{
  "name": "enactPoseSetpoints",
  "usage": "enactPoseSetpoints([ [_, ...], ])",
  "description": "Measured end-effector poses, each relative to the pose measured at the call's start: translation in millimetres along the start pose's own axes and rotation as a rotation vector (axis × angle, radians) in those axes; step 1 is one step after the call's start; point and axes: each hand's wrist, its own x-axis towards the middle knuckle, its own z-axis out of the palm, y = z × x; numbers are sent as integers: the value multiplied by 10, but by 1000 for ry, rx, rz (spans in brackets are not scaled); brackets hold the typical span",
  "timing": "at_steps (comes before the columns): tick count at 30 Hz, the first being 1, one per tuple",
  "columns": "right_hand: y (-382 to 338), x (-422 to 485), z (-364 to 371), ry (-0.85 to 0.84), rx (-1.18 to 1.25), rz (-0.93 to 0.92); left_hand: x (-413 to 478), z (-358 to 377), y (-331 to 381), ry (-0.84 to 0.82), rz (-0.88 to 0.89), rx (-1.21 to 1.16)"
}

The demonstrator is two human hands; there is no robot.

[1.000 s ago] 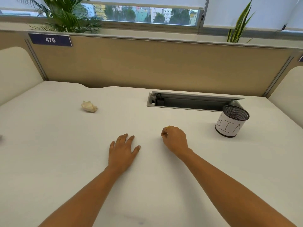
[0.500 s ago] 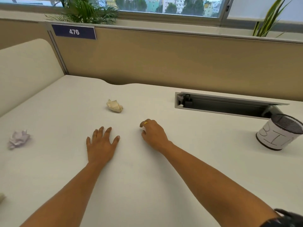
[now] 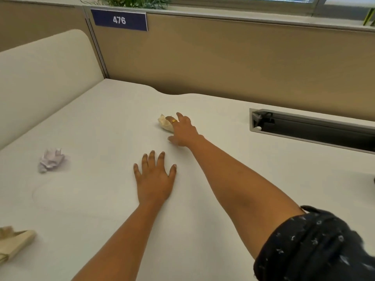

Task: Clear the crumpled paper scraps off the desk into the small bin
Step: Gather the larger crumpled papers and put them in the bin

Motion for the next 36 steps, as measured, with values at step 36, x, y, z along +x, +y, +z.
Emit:
enactPoseSetpoints([
  [36, 1431, -2410, -345, 478, 312, 179, -971, 141, 1408, -47, 423, -105],
])
